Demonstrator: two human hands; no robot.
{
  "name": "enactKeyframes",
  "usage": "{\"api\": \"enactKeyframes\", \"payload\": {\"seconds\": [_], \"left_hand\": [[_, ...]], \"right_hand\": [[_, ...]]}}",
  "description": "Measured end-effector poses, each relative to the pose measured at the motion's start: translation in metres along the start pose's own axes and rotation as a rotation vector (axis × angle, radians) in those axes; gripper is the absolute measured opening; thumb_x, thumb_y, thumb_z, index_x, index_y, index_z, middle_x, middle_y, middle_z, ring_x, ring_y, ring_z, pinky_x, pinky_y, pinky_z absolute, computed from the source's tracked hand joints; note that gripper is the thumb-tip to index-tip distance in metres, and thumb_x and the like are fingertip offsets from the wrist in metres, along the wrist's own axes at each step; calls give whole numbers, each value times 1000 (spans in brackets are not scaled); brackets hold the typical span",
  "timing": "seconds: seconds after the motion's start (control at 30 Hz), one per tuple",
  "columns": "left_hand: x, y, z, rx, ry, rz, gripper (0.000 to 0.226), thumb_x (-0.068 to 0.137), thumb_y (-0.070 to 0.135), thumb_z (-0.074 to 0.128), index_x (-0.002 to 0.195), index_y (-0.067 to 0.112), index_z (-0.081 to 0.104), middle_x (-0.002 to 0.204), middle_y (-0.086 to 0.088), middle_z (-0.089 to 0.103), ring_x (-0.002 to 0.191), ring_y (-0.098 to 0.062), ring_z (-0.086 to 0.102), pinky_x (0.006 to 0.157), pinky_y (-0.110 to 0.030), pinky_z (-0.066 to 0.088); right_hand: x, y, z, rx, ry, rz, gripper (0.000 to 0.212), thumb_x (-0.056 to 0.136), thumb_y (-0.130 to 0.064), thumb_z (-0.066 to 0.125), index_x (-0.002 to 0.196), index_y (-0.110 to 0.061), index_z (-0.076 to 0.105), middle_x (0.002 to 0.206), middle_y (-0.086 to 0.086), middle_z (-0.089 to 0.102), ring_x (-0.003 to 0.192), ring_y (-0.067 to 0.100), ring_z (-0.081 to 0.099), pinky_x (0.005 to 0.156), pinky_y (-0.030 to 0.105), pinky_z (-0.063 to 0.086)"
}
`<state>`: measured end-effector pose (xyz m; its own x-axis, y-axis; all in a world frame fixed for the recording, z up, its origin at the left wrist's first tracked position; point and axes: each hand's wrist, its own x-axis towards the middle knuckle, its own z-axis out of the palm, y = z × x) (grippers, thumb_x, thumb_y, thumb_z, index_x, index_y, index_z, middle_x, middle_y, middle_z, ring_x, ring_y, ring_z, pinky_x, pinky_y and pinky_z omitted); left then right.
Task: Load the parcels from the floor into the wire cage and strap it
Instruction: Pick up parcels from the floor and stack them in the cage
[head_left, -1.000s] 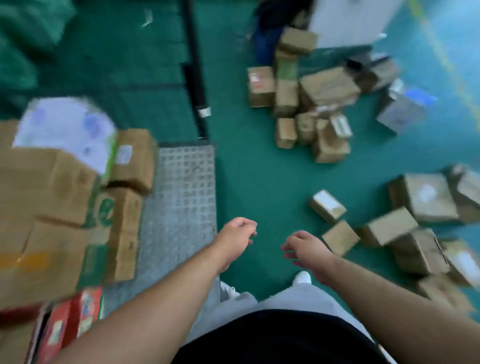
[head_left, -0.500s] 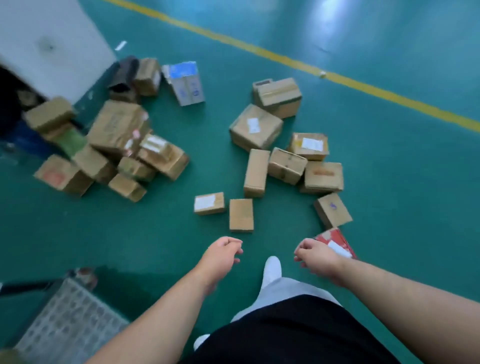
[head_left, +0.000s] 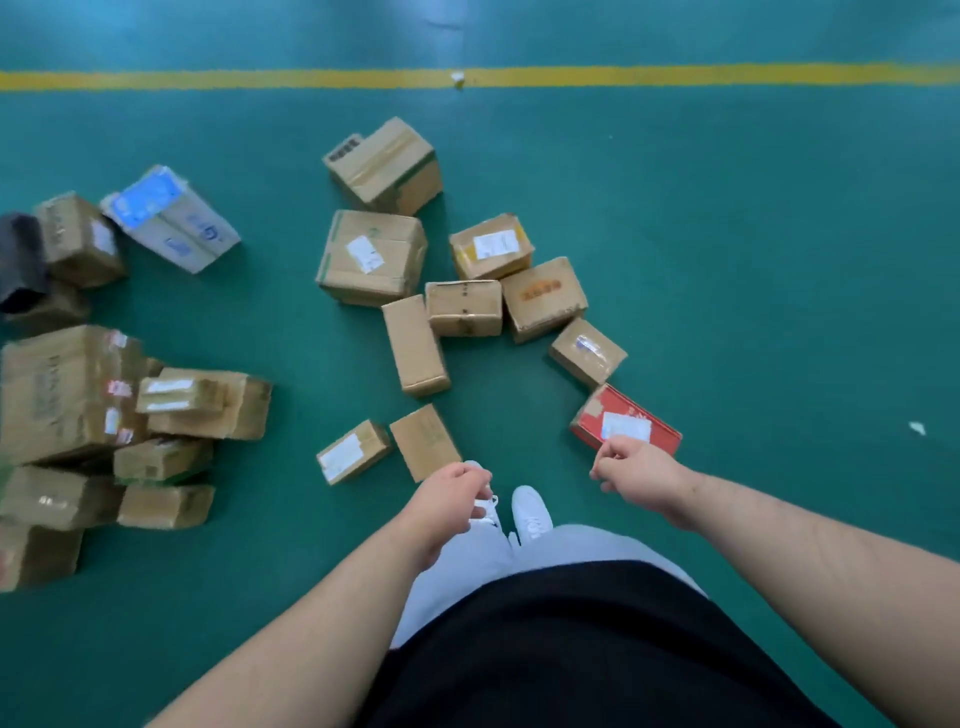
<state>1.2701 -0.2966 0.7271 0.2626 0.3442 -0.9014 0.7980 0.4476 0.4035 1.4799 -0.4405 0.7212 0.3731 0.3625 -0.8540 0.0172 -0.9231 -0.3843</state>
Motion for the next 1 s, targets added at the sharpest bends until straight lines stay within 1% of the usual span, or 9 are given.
{"api": "enactKeyframes", "payload": {"seconds": [0.1,0.2,0.27,0.37,0.43,0.5,0.73,0.83,1.0], "left_hand": [[25,14,-9,155,-47,-9,24,103,35,48,115,21,65,116,-3,69,103,-22,66,85,-35,52],[48,44,-14,278,-80,8,23,104,30,48,114,17,63,115,-4,69,98,-21,66,83,-36,52],[63,68,-11,373,-100,53,22,104,23,48,113,10,63,115,-7,68,95,-23,65,80,-36,51],[77,100,-1,428,-104,107,20,104,19,47,113,7,61,111,-11,66,93,-26,60,75,-33,49],[83,116,11,488,-119,113,23,105,25,46,117,11,60,115,-8,67,98,-25,63,86,-38,51],[83,127,28,556,-141,111,23,106,28,46,120,15,58,115,-5,66,106,-25,64,95,-42,52],[79,150,114,660,-179,72,26,104,29,48,124,16,58,114,-3,67,106,-24,66,98,-42,53],[81,167,159,681,-177,85,25,104,30,48,123,18,59,113,-1,67,105,-21,66,93,-39,54],[96,191,213,503,-95,41,23,104,30,50,119,17,61,117,-5,68,100,-22,66,81,-34,50]], "right_hand": [[-12,14,-3,77,82,51,19,92,-10,47,90,-16,65,91,7,70,74,19,58,59,26,41],[-28,27,-5,157,159,134,32,89,-2,40,91,-18,68,94,4,70,82,20,63,61,26,44],[-34,37,-6,201,186,179,29,90,-5,43,92,-20,68,99,2,72,93,22,66,64,27,47],[-37,53,-8,259,240,226,23,93,-12,48,95,-23,68,100,-1,71,89,17,64,64,27,44],[-38,63,-9,324,289,248,20,95,-14,50,97,-23,68,98,-1,69,86,16,62,65,27,44],[-39,76,-10,400,313,260,18,96,-16,51,97,-24,67,100,-3,68,93,15,63,69,29,46],[-41,118,-43,556,295,258,22,96,-18,48,99,-29,66,110,-6,68,103,14,66,77,29,48],[-28,143,-74,579,266,263,23,95,-16,47,98,-27,67,110,-3,68,103,16,65,74,28,46],[18,178,-138,399,146,222,19,96,-14,49,98,-20,67,108,1,70,103,24,67,73,28,48]]}}
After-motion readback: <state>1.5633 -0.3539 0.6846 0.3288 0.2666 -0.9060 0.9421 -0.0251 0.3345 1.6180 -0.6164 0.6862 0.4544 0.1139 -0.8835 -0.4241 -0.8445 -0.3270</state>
